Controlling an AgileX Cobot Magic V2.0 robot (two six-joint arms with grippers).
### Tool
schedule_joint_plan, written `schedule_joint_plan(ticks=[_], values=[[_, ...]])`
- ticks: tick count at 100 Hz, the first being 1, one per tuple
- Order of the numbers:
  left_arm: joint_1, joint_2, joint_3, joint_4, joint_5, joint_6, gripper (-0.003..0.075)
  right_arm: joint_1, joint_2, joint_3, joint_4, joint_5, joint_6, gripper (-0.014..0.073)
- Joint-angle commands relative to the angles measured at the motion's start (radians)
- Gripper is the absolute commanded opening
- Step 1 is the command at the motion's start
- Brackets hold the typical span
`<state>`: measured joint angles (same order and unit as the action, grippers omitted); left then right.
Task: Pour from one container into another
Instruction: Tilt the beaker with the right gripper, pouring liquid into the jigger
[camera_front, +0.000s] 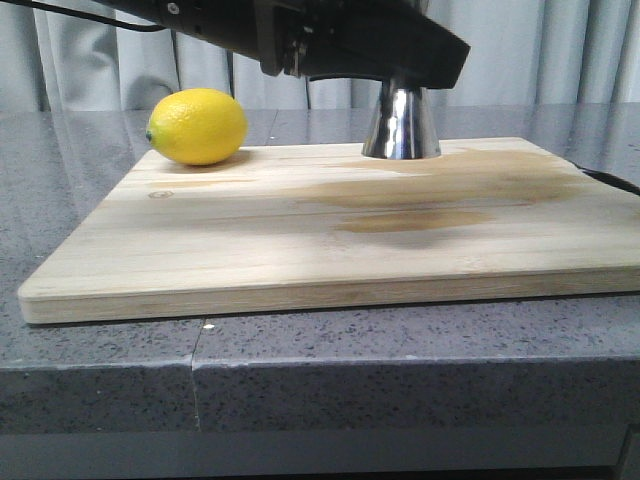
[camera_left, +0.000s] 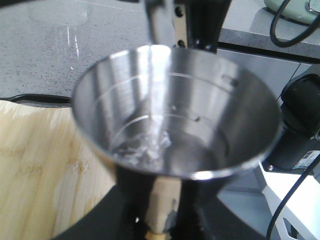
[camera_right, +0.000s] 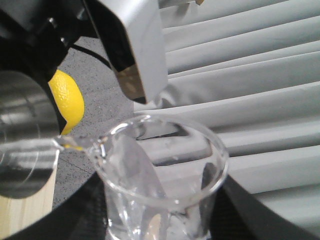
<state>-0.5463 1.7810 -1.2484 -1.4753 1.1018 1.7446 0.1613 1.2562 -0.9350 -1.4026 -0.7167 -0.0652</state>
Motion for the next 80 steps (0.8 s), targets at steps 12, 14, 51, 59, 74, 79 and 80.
schedule_joint_plan(ticks=[12, 14, 51, 59, 74, 79, 80], values=[[-0.006, -0.043, -0.033, -0.076, 0.029, 0.003, -0.0019, -0.001, -0.033, -0.036, 0.048, -0.013, -0.03, 0.0216], [-0.006, -0.043, -0.033, -0.076, 0.029, 0.003, -0.0019, -0.001, -0.033, -0.036, 0.048, -0.013, -0.03, 0.0216], [-0.006, -0.043, -0.033, -0.076, 0.029, 0.003, -0.0019, -0.001, -0.033, -0.036, 0.041, -0.013, -0.056, 0.0216], [-0.006, -0.043, -0.033, -0.076, 0.029, 0.003, -0.0019, -0.001, -0.033, -0.036, 0.041, -0.013, -0.056, 0.0216], [-0.006, -0.043, -0.033, -0.076, 0.029, 0.003, -0.002, -0.001, -0.033, -0.036, 0.041, -0.013, -0.08, 0.0216], [-0.006, -0.043, -0.033, -0.076, 0.029, 0.003, -0.0019, -0.001, -0.033, -0.036, 0.041, -0.013, -0.082, 0.0216], [-0.006, -0.043, -0.033, -0.076, 0.029, 0.003, -0.0019, -0.001, -0.033, -0.036, 0.041, -0.013, -0.082, 0.0216]])
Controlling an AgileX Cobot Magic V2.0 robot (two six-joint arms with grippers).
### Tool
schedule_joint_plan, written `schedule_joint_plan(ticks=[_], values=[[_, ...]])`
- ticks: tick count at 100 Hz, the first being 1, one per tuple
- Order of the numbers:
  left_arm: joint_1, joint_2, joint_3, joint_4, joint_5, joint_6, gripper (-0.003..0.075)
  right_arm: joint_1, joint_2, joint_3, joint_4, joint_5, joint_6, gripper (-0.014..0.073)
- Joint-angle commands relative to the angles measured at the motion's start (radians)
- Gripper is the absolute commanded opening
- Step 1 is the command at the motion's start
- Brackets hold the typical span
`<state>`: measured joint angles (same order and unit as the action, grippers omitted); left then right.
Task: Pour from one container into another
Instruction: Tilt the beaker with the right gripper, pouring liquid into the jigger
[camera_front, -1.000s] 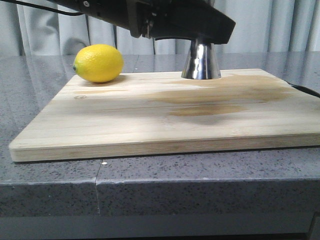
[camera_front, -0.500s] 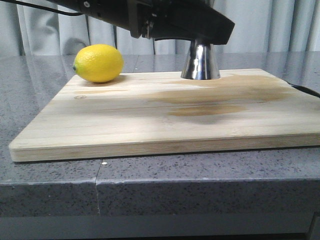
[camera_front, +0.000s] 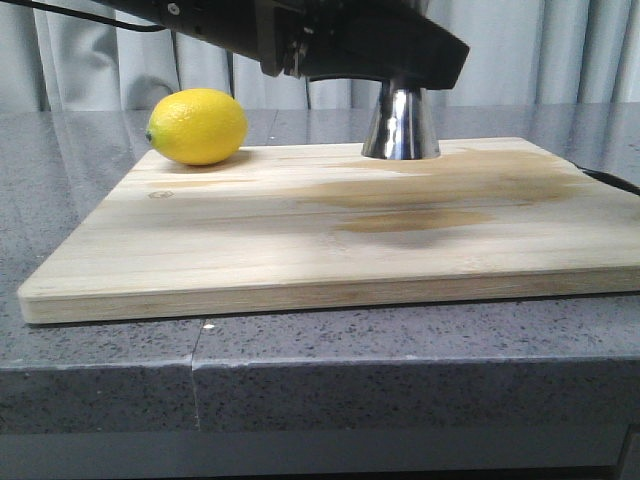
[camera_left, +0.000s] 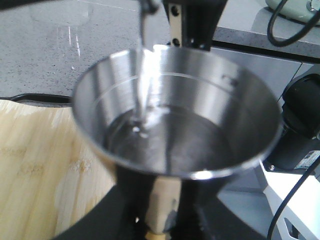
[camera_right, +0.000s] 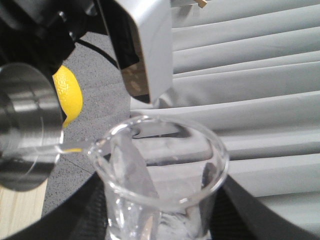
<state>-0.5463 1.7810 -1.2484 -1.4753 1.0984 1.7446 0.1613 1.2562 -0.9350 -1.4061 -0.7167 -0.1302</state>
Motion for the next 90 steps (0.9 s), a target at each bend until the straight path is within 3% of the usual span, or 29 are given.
schedule_joint_plan(ticks=[1, 90], values=[[-0.006, -0.043, -0.033, -0.076, 0.032, 0.003, -0.002, -0.001, -0.033, -0.036, 0.044, -0.013, -0.017, 0.0216], [-0.006, -0.043, -0.033, -0.076, 0.032, 0.003, -0.0019, -0.001, -0.033, -0.036, 0.043, -0.018, -0.04, 0.0216]])
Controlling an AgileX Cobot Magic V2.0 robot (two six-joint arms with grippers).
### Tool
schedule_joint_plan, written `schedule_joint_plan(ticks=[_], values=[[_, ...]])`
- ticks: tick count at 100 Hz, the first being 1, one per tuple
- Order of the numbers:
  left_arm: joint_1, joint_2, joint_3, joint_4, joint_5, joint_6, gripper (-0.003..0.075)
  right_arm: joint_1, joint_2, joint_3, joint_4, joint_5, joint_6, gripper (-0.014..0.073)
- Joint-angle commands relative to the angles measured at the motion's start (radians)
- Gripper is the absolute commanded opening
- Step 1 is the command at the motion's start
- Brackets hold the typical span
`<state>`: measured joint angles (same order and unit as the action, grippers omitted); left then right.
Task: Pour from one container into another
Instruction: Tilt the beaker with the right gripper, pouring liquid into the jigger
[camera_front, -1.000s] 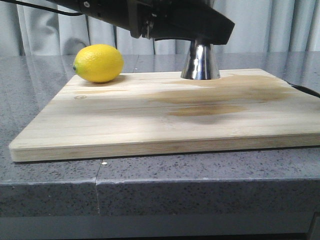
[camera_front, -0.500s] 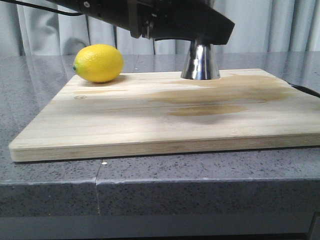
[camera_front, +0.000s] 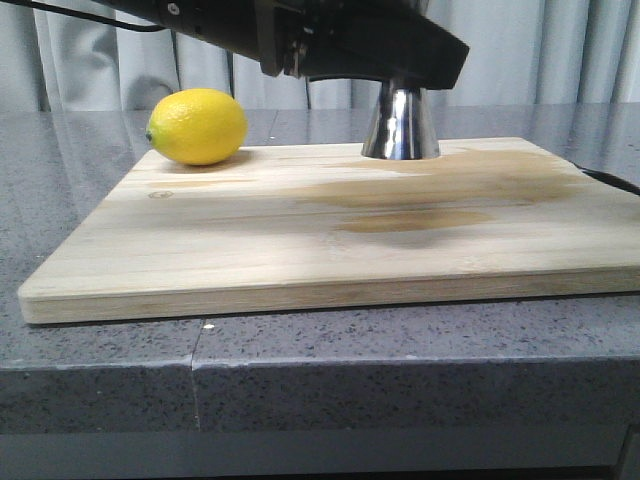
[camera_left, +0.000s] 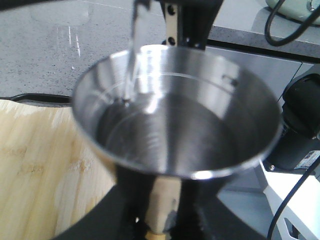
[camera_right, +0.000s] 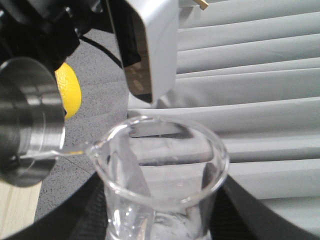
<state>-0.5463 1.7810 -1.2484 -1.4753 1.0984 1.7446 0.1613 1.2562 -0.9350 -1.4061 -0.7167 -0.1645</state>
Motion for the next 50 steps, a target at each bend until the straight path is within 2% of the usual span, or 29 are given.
schedule_joint_plan(ticks=[1, 19, 26, 35, 50], values=[[-0.006, -0.043, -0.033, -0.076, 0.032, 0.003, -0.002, -0.001, -0.033, -0.036, 0.043, -0.017, -0.006, 0.0216], [-0.006, -0.043, -0.033, -0.076, 0.032, 0.003, -0.0019, -0.001, -0.033, -0.036, 0.043, -0.036, 0.124, 0.0216], [-0.006, -0.043, -0.033, -0.076, 0.032, 0.003, -0.0019, -0.001, -0.033, -0.036, 0.047, -0.041, 0.228, 0.0216], [-0.006, -0.043, -0.033, -0.076, 0.031, 0.005, -0.002, -0.001, -0.033, -0.036, 0.092, -0.041, 0.444, 0.0216], [-0.006, -0.043, -0.033, -0.076, 0.018, 0.005, -0.0019, -0.001, -0.031, -0.036, 0.17, -0.006, 0.623, 0.0216]])
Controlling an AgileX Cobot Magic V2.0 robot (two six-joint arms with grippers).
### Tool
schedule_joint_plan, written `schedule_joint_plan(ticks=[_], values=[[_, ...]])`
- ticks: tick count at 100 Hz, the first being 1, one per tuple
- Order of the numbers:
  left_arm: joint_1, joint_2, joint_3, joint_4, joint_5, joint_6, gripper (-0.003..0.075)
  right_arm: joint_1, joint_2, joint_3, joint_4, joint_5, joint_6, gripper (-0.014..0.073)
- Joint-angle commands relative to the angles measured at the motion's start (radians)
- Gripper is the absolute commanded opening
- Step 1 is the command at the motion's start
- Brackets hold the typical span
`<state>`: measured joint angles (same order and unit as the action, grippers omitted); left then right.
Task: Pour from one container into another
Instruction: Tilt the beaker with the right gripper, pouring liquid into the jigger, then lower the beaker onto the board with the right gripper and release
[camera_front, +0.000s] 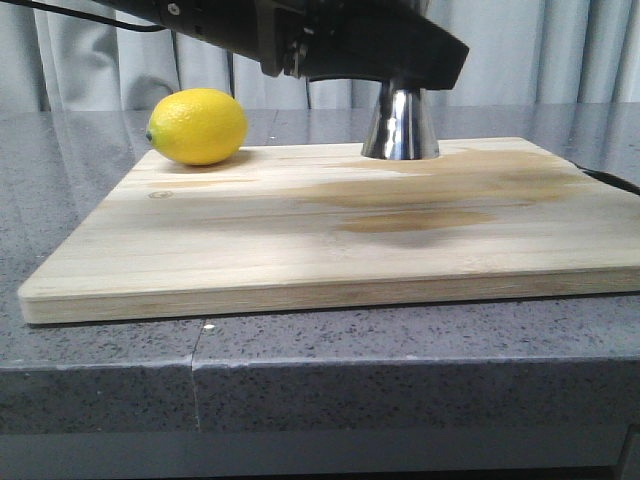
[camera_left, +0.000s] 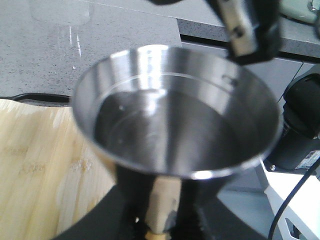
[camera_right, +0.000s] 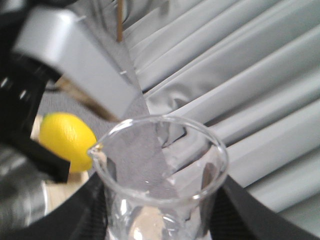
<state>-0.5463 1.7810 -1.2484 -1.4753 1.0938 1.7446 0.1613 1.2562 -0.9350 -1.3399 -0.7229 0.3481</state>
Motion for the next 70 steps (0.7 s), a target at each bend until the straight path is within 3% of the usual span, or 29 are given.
schedule_joint_plan(ticks=[1, 33, 48, 70], values=[[-0.006, -0.043, -0.033, -0.076, 0.022, 0.005, -0.0019, -0.001, -0.031, -0.036, 0.107, 0.004, 0.115, 0.0216], [-0.006, -0.043, -0.033, -0.076, 0.018, 0.009, -0.002, -0.034, 0.03, -0.034, 0.26, 0.092, 0.243, 0.0216], [-0.006, -0.043, -0.033, -0.076, 0.018, 0.009, -0.0019, -0.088, 0.121, -0.034, 0.361, 0.045, 0.25, 0.0216], [-0.006, -0.043, -0.033, -0.069, 0.018, 0.009, -0.0019, -0.158, 0.28, -0.034, 0.397, -0.062, 0.25, 0.0216]])
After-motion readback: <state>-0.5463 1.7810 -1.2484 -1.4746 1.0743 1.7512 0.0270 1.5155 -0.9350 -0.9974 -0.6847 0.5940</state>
